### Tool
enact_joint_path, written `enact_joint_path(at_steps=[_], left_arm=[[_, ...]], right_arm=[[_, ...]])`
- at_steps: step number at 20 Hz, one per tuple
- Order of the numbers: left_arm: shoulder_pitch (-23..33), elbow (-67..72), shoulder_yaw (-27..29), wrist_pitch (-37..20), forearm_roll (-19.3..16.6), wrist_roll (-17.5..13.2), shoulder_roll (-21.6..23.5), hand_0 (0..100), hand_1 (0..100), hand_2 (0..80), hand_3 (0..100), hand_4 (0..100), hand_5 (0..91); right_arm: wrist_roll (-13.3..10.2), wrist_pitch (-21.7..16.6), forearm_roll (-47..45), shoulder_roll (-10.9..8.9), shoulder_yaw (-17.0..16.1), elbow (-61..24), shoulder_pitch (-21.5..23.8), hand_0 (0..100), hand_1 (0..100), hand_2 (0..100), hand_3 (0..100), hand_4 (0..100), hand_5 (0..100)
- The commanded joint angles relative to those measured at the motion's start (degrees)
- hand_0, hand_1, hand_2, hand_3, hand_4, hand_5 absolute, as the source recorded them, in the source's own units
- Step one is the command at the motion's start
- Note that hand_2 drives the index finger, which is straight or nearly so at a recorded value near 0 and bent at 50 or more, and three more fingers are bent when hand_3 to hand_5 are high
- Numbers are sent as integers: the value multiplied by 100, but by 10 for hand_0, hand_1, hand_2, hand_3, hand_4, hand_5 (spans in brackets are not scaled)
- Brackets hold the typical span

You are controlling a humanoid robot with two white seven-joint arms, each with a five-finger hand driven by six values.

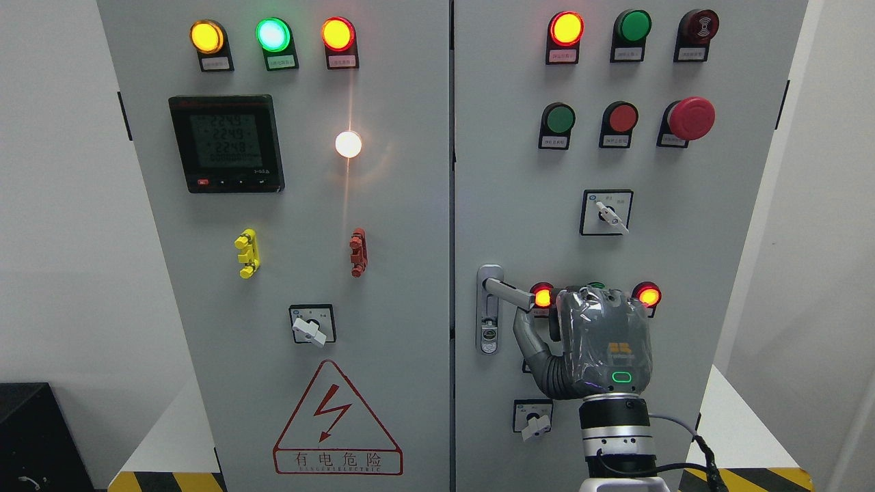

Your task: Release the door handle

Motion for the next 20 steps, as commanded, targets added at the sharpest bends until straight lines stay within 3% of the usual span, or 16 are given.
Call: enact_joint_path(at_steps=[1, 20], left_arm=[[-149, 167, 0, 1, -2, 0, 0, 120, 556, 0, 0, 0, 0], [-149, 167, 0, 1, -2, 0, 0, 120, 556, 0, 0, 0, 0]], right_arm=[[-3, 0, 1, 0, -4, -6, -7, 603, 324, 917, 1000, 985, 1000], [6, 0, -8, 0, -4, -6, -25, 611, 300, 914, 1000, 982, 1000]])
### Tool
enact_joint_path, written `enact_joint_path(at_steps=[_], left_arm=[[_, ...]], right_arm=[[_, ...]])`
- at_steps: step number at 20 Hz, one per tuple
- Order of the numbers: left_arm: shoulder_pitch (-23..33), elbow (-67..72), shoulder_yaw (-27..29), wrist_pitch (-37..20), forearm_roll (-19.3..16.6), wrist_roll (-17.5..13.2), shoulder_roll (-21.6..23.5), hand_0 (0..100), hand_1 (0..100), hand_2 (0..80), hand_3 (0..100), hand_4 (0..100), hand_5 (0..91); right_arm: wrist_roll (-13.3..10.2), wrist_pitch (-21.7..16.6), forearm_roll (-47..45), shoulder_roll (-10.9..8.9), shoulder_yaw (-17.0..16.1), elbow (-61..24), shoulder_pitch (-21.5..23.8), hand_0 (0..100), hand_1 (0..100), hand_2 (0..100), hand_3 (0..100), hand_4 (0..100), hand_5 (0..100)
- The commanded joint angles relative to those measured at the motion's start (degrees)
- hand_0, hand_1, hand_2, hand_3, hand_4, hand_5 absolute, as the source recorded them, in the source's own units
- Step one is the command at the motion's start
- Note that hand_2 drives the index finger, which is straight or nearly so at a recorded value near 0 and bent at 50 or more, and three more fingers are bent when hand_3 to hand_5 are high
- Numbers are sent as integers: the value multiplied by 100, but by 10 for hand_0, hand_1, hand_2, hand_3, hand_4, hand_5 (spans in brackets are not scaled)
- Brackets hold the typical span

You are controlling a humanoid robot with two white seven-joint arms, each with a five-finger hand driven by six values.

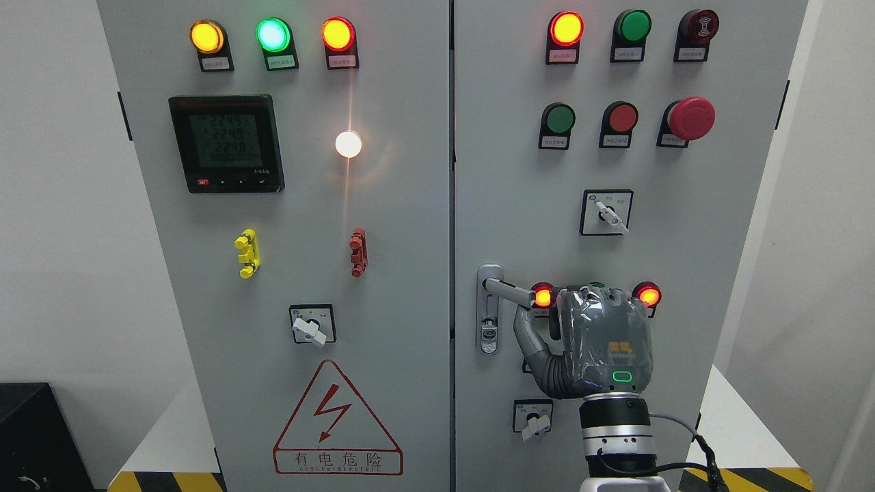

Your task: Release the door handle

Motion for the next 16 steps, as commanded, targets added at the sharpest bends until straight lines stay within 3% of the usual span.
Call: enact_joint_path(at_steps=[1, 16], left_arm=[[-149, 167, 0, 1, -2, 0, 0, 120, 556, 0, 0, 0, 0], [-149, 167, 0, 1, 6, 0, 0, 120, 556, 0, 0, 0, 0]], right_arm=[[4, 1, 0, 0, 0, -1, -21, 612, 297, 914, 1000, 981, 1000], [-13, -7, -9, 9, 35, -71, 119, 594, 290, 912, 1000, 982, 1000]])
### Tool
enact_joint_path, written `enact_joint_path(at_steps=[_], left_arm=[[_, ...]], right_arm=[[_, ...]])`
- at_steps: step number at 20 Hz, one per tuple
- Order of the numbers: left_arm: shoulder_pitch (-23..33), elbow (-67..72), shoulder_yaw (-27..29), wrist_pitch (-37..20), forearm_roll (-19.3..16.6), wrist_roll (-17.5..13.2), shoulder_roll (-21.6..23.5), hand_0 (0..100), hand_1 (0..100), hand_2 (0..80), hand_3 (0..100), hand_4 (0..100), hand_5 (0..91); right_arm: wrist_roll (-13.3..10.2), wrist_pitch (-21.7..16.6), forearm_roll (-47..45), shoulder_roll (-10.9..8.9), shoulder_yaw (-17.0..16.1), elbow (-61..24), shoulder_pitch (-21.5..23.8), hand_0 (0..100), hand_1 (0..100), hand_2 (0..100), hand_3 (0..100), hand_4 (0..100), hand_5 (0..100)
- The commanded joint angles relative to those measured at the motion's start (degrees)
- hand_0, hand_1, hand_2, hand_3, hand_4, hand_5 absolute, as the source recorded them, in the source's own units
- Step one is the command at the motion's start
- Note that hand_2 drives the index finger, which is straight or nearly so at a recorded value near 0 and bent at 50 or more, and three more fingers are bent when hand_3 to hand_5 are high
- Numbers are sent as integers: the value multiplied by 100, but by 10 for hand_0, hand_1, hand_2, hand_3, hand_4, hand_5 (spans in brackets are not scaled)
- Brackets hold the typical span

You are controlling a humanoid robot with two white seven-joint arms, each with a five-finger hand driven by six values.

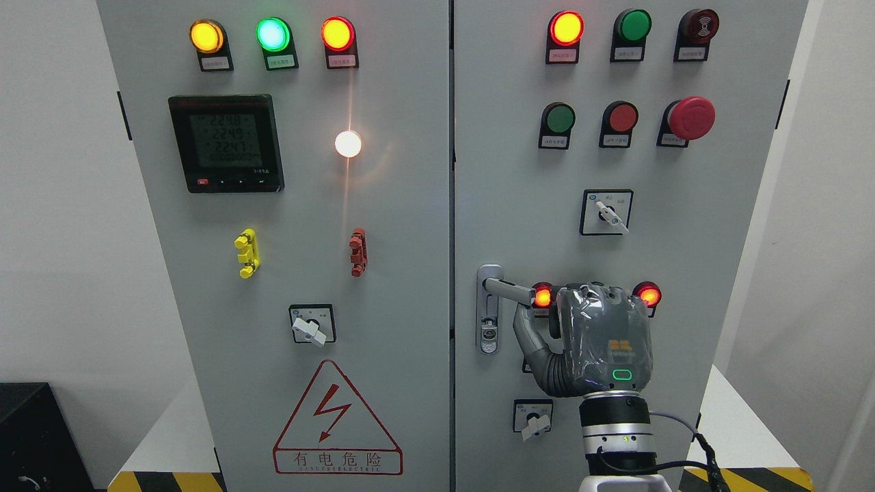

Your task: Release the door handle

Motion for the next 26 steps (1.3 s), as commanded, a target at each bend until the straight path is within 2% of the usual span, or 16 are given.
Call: enact_joint_path(at_steps=[1, 4, 9, 12, 14, 19, 23, 26], left_arm=[[-150, 167, 0, 1, -1, 1, 0, 120, 556, 0, 0, 0, 0], [-150, 167, 0, 1, -1, 1, 0, 120, 556, 0, 0, 0, 0], [-150, 167, 0, 1, -1, 1, 0, 120, 556, 0, 0, 0, 0], [-150, 167, 0, 1, -1, 1, 0, 120, 556, 0, 0, 0, 0], [-150, 167, 0, 1, -1, 1, 0, 120, 556, 0, 0, 0, 0], [-150, 167, 0, 1, 7, 1, 0, 120, 556, 0, 0, 0, 0], [-150, 167, 0, 1, -1, 1, 0, 120, 556, 0, 0, 0, 0], [-158, 167, 0, 1, 7, 1, 0, 120, 556, 0, 0, 0, 0]], right_arm=[[-46, -15, 1, -1, 39, -64, 145, 591, 290, 912, 1000, 982, 1000], [-64, -33, -7, -1, 30, -126, 233, 576, 293, 910, 1000, 982, 1000], [-186, -287, -34, -10, 12, -284, 461, 535, 286, 898, 1000, 977, 1000], [-204, -349, -51, -71, -5, -485, 602, 519, 276, 888, 1000, 973, 1000], [-291, -647, -182, -72, -58, -617, 664, 499, 272, 868, 1000, 963, 1000], [-362, -1236, -245, -72, -523, -802, 752, 479, 267, 781, 985, 916, 987], [-362, -1667, -288, -54, -839, -995, 892, 466, 241, 662, 861, 815, 853], [-371, -1913, -569, -71, -1103, -1110, 1077, 460, 241, 608, 794, 761, 794]])
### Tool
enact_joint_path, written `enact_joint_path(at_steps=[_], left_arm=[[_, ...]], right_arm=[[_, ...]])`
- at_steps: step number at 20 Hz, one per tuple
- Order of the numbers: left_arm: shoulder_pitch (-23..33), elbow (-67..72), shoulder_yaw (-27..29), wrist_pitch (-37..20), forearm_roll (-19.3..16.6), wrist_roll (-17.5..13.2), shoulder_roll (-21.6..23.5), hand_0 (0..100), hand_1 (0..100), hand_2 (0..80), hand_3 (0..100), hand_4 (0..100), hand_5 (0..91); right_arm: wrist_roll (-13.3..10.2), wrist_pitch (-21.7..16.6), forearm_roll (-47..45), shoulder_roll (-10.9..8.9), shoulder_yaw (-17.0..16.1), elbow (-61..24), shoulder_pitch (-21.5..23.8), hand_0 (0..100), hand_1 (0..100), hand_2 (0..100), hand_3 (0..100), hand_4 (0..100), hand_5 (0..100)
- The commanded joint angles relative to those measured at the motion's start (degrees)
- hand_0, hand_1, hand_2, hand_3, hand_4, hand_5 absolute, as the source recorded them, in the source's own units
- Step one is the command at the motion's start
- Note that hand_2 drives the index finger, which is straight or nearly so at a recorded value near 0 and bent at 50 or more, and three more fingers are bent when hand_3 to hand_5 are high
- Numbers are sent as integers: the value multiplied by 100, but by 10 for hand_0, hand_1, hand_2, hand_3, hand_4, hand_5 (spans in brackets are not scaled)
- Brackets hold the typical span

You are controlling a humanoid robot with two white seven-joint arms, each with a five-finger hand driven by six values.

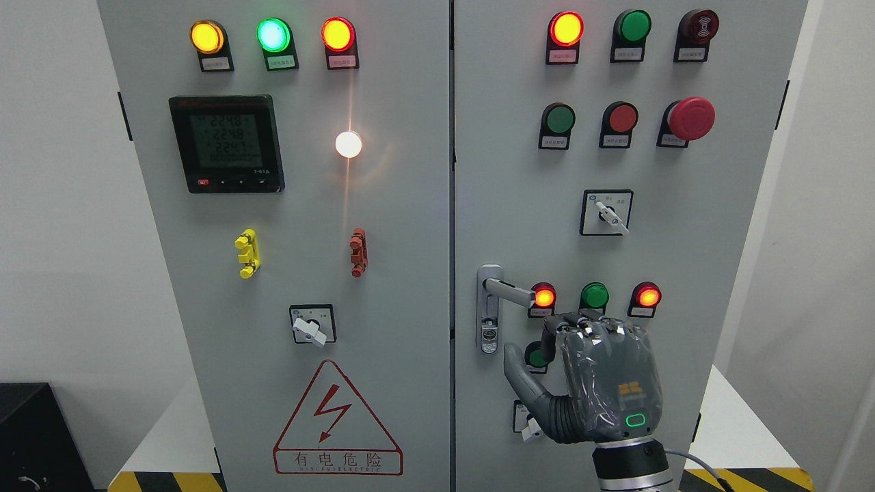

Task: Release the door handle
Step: 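Open the right hand and move it down off the handle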

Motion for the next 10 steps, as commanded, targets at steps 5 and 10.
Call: enact_joint_path(at_steps=[5, 10], left_arm=[[-150, 167, 0, 1, -1, 1, 0, 120, 556, 0, 0, 0, 0], [-150, 167, 0, 1, -1, 1, 0, 120, 556, 0, 0, 0, 0]], right_arm=[[-20, -753, -299, 6, -1202, -487, 232, 451, 234, 452, 598, 555, 584], [15, -1044, -527, 6, -1448, -610, 311, 445, 229, 268, 408, 386, 391]])
